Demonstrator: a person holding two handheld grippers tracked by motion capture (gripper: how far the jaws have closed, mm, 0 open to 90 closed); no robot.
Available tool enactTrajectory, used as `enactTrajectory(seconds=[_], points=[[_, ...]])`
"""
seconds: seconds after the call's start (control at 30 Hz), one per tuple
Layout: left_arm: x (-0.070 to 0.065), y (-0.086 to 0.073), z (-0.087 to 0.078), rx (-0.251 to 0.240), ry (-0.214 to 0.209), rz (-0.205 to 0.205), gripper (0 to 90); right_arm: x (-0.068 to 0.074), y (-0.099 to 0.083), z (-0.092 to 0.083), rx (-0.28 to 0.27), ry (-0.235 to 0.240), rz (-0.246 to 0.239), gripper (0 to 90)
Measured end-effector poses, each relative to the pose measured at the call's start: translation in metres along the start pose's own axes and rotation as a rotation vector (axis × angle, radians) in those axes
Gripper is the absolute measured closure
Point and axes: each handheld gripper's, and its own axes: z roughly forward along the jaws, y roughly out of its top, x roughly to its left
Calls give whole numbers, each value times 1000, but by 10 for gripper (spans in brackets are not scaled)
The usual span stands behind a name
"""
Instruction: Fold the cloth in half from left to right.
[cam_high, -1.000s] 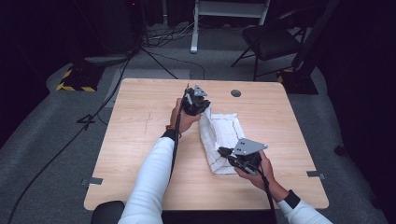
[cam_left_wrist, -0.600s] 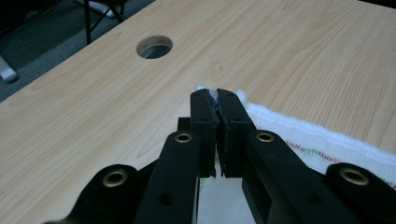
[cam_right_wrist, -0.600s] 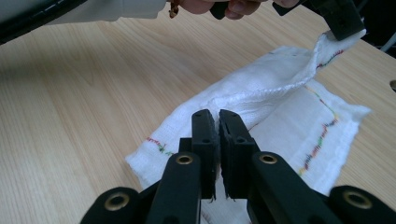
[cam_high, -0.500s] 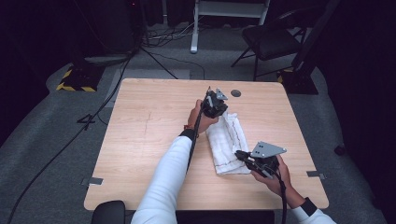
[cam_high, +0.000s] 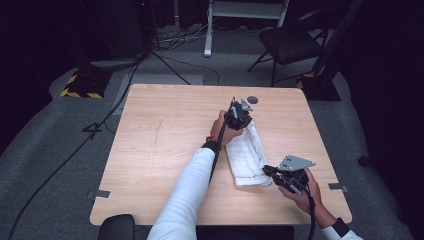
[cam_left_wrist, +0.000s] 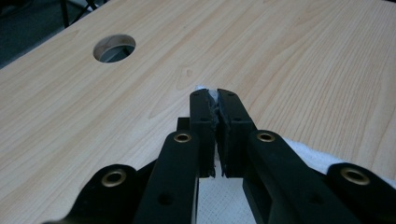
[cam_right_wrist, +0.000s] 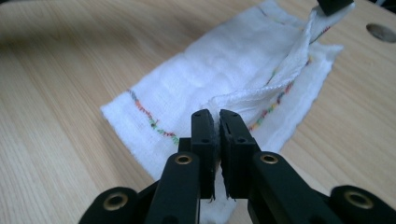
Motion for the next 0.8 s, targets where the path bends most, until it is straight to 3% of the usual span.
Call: enactTrajectory(seconds=[0.13,0.27,0.37,0.4,0.43,0.5,0.57,0.63,0.8], points=[[0,-2,4,-7,9,-24,819,-1,-6,2,32,-2,-9,841],[-3,-3,3,8,13,-15,725,-4,-9,1,45,-24,-1,780],[-2,-5,-6,52,16,-18,533,-7,-11,0,50,-41,-7,684],[-3,-6,-11,76,25,9,478,-9,-12,0,53,-48,-5,680],[-4,-7,-17,82,28,33,452,-12,-14,-1,52,-50,0,665],[-4,-11,-31,58,22,26,392,-17,-16,-4,35,-46,16,637],[-6,-17,-48,28,-9,6,340,-22,-18,-5,43,-60,36,617],[-10,-23,-58,31,-19,20,290,-26,-19,-5,47,-63,43,597],[-31,-45,-80,49,-99,57,257,-32,-20,-3,69,-62,40,556]])
